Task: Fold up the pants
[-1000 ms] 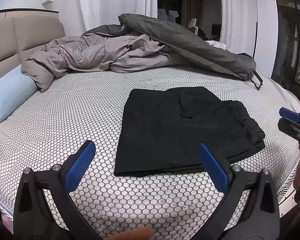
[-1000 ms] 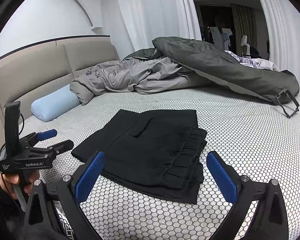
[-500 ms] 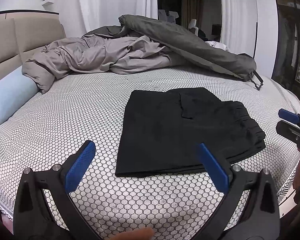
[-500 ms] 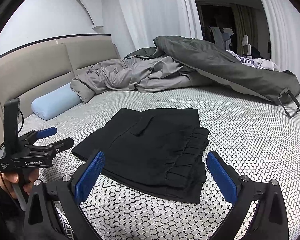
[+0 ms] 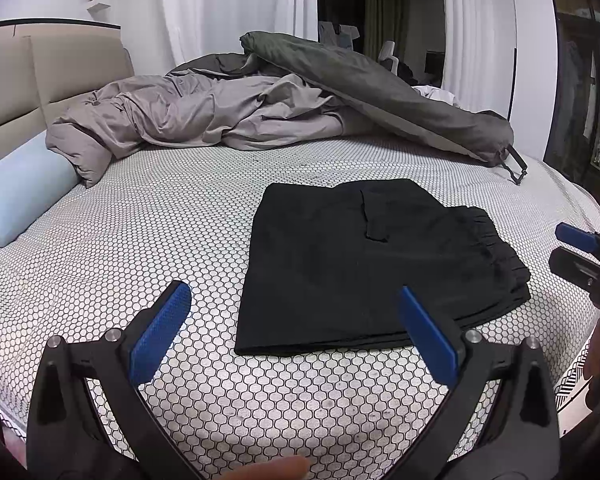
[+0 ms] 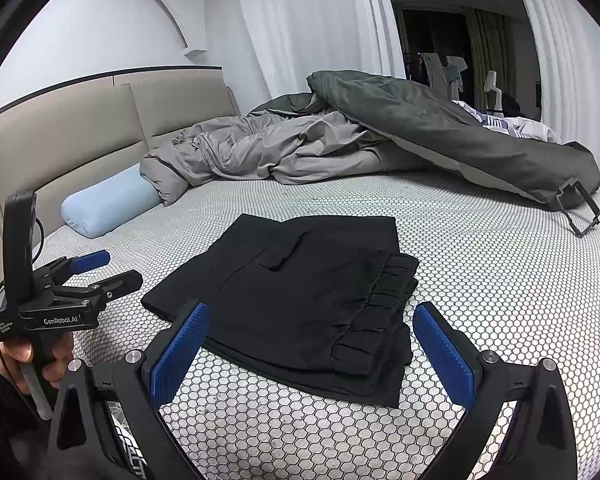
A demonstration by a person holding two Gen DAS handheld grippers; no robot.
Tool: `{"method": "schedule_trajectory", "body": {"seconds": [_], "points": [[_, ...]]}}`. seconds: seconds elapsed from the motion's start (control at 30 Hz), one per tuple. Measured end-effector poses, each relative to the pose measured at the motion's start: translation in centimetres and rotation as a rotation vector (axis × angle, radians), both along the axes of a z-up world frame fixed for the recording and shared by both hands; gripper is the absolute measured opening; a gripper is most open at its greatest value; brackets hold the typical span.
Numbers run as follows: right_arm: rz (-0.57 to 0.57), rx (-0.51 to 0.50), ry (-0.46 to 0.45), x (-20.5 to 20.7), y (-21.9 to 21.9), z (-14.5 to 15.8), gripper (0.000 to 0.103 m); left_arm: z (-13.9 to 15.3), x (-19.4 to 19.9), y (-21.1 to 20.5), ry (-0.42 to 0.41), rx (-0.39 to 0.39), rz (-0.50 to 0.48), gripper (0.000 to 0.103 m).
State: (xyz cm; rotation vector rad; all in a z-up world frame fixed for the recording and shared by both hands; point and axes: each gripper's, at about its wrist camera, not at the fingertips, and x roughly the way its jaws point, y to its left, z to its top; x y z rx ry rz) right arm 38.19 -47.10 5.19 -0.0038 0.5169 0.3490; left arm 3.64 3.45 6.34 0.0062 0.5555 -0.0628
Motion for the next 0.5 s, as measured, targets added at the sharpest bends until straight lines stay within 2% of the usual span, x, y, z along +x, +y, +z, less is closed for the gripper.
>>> {"method": "schedule_trajectory", "body": {"seconds": [0.5], "points": [[0.010,-0.006,-0.002,-3.1,1.3,-0.7,0.103,0.3,-0.3,0.1,-0.014,-0.007,-0.005,0.102]]}}
